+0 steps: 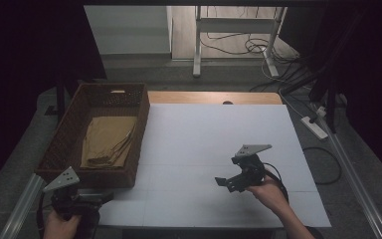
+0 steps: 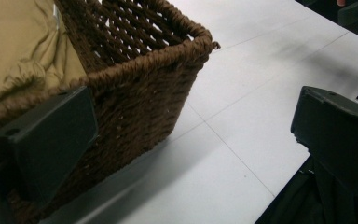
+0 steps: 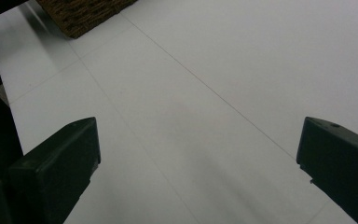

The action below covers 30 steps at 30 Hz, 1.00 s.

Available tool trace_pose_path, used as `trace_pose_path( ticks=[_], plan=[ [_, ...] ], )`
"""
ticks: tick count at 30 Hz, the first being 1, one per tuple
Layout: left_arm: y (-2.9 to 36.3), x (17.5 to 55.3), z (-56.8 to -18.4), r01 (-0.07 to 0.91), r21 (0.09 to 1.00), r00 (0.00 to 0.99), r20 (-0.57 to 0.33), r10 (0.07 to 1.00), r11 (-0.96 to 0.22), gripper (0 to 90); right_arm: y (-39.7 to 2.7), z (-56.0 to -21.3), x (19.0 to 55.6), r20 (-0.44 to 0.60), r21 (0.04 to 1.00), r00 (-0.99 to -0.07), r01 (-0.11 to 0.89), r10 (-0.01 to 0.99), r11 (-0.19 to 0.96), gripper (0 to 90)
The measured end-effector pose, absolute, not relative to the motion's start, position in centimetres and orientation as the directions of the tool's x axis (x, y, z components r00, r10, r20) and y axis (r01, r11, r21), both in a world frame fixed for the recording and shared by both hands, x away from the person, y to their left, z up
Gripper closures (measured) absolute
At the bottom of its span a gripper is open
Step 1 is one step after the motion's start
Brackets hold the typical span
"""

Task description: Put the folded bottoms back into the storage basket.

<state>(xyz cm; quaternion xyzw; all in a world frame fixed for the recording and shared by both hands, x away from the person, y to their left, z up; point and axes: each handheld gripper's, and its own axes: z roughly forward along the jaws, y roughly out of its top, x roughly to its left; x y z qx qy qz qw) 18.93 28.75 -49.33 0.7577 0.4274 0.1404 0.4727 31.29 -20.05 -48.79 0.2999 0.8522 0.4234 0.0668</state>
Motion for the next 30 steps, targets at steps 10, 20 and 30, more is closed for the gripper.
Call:
trace_pose_path(
  ticks=[10,20,30],
  plan=[
    [28.7,18.9,-49.6,0.522,0.829,0.595,-0.185,0.782,-0.201,0.0,-21.2,-48.7,30.4,0.128,0.766,-0.797,0.457,0.59,0.452,0.4],
    [28.6,18.9,-49.6,0.524,0.827,0.591,-0.179,0.786,-0.205,0.0,-22.9,-48.7,29.3,0.124,0.773,-0.77,0.47,0.626,0.425,0.4],
    [28.5,18.9,-49.6,0.526,0.824,0.589,-0.176,0.789,-0.21,0.0,-24.4,-48.9,28.2,0.133,0.775,-0.742,0.491,0.657,0.397,0.4]
  ],
)
